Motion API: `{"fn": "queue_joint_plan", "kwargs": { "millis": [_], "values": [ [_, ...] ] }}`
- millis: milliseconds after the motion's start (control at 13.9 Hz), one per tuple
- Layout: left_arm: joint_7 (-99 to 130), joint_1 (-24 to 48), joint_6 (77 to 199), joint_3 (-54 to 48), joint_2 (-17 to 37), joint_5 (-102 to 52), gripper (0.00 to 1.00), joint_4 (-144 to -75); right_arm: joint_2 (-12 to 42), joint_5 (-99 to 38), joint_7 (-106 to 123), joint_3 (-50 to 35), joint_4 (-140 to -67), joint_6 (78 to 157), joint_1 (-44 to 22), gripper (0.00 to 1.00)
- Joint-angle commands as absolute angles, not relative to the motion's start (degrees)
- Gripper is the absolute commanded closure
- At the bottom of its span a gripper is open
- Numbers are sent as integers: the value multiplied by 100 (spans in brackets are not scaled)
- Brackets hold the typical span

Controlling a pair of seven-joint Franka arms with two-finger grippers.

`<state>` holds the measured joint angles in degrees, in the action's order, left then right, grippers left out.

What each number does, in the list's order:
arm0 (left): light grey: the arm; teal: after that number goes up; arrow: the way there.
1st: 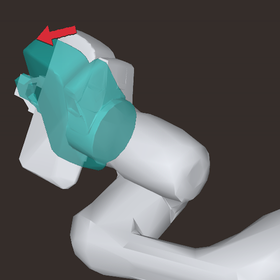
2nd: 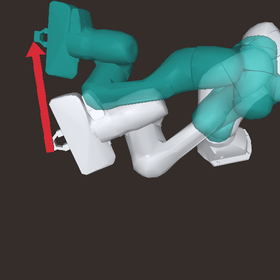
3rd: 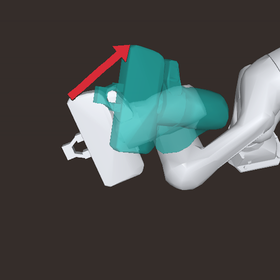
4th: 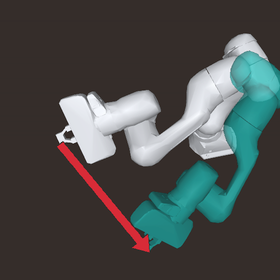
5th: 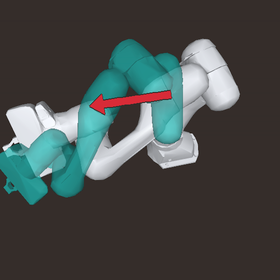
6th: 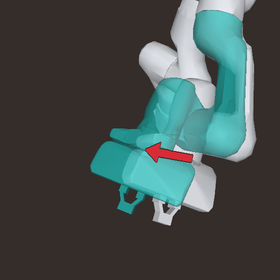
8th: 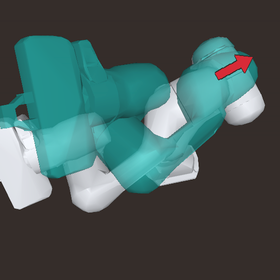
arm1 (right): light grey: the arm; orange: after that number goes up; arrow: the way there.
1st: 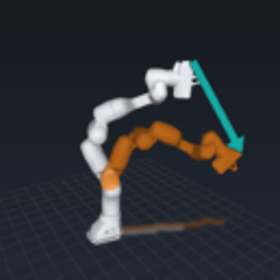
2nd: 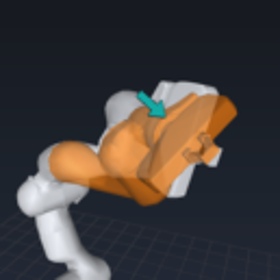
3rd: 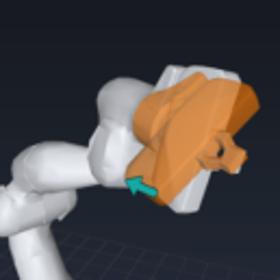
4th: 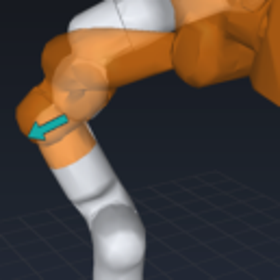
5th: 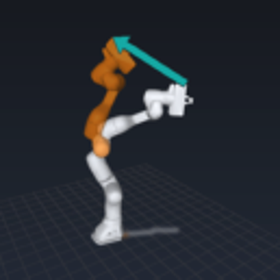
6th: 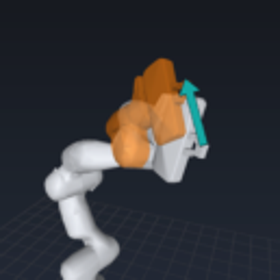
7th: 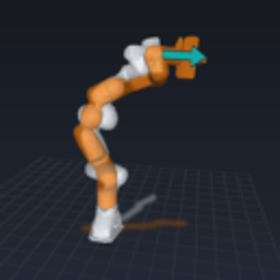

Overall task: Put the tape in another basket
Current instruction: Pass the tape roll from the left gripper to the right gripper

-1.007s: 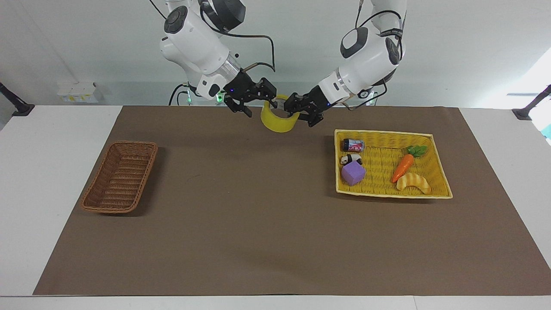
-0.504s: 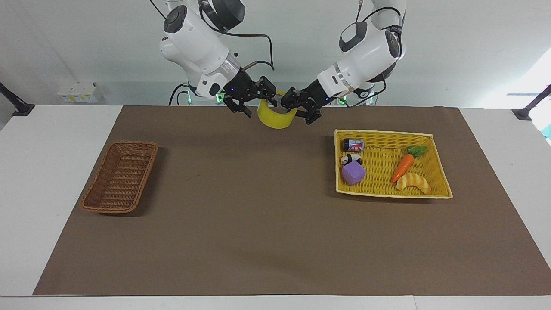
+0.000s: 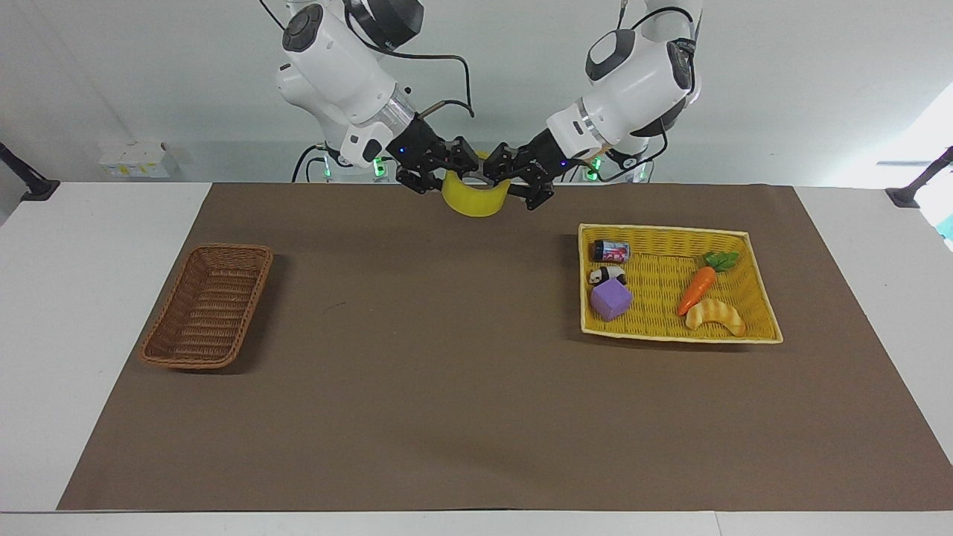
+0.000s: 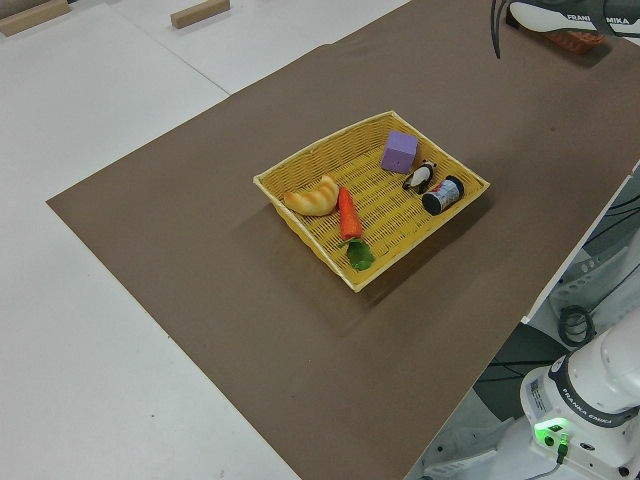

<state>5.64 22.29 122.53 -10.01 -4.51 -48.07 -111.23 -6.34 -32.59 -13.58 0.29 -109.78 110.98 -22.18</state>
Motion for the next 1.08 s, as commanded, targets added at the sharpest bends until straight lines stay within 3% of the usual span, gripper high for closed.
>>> {"fn": "queue_joint_plan", "kwargs": {
  "millis": [0,288,576,1007],
  "values": [
    [650,2268,11910,-809,-703,-4887,0,-11039,-721,-3244,-1476,44,-11074,11048,-2188,100],
    [904,2084,11663,-817,-1063,-5361,0,-11022,-712,-3076,-1652,44,-11066,11057,-2197,100],
    [958,1750,11418,-730,-1072,-5169,0,-10890,-712,-3076,-1600,96,-10960,11030,-2145,100],
    [923,906,11171,-738,-976,-3054,0,-10670,-712,-3155,-276,132,-10372,9548,-557,100]
  ]
}}
